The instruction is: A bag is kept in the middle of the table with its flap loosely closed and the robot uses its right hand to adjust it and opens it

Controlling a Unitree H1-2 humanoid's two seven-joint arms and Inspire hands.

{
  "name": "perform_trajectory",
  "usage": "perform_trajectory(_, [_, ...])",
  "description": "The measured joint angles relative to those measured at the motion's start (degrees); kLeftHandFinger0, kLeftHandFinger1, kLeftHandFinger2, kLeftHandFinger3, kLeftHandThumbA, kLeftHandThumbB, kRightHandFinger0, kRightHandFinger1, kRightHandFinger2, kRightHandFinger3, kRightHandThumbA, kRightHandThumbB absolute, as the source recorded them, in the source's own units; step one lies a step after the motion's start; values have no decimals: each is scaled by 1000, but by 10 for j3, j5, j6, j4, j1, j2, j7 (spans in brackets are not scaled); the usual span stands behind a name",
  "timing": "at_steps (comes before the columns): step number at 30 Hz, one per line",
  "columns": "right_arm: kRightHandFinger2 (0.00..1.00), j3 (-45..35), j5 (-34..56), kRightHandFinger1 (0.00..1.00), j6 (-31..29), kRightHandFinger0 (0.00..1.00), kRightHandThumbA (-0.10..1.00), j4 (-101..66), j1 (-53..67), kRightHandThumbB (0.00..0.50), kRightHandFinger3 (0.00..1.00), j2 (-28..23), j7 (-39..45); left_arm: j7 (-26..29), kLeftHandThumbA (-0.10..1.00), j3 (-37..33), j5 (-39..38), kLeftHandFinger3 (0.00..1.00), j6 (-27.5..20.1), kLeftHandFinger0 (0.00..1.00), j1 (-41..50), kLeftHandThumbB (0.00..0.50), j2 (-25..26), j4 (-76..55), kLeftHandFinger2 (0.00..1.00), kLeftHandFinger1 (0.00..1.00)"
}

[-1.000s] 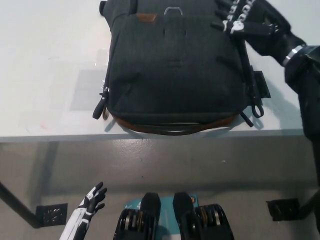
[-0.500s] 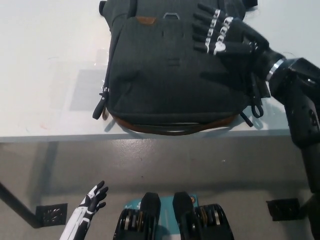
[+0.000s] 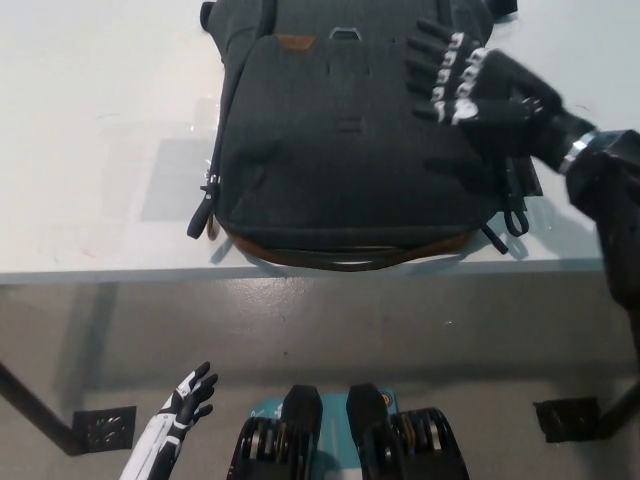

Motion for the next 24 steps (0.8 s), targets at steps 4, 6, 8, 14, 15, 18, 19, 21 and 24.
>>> perform_trajectory(4, [1000,-26,2,1000,0,1000,1000,-21,-2,431,1000,-19,-4,-1,1000,0,0,1000,0,1000,0,206,0,0,1000,1000])
perform_trajectory(6, [1000,-41,4,1000,0,1000,1000,-21,-3,442,1000,-29,-7,-2,1000,0,0,1000,-1,1000,0,204,0,0,1000,1000])
perform_trajectory(8, [1000,-54,4,1000,0,1000,1000,-20,-5,448,1000,-37,-7,-2,1000,0,0,1000,-1,1000,0,199,0,0,1000,1000])
perform_trajectory(14, [1000,-71,4,1000,-1,1000,1000,-14,-16,399,1000,-51,-12,-3,1000,1,0,1000,-3,1000,-1,182,0,0,1000,1000])
perform_trajectory(15, [1000,-71,4,1000,-1,1000,1000,-12,-16,399,1000,-50,-12,-3,1000,1,0,1000,-4,1000,-1,183,0,0,1000,1000])
perform_trajectory(18, [1000,-67,3,1000,-1,1000,1000,-1,-16,349,1000,-44,-12,-3,1000,1,0,1000,-4,1000,-1,185,0,0,1000,1000])
perform_trajectory(19, [1000,-64,2,1000,-1,1000,1000,4,-16,334,1000,-42,-12,-3,1000,1,0,1000,-4,1000,-1,186,0,0,1000,1000])
perform_trajectory(21, [1000,-59,0,1000,-2,1000,1000,17,-16,342,1000,-35,-13,-3,1000,1,0,1000,-4,1000,-1,183,0,0,1000,1000])
perform_trajectory(24, [1000,-50,-4,1000,-5,1000,1000,45,-16,393,1000,-24,-13,-3,1000,1,0,1000,-6,1000,-2,195,0,0,1000,1000])
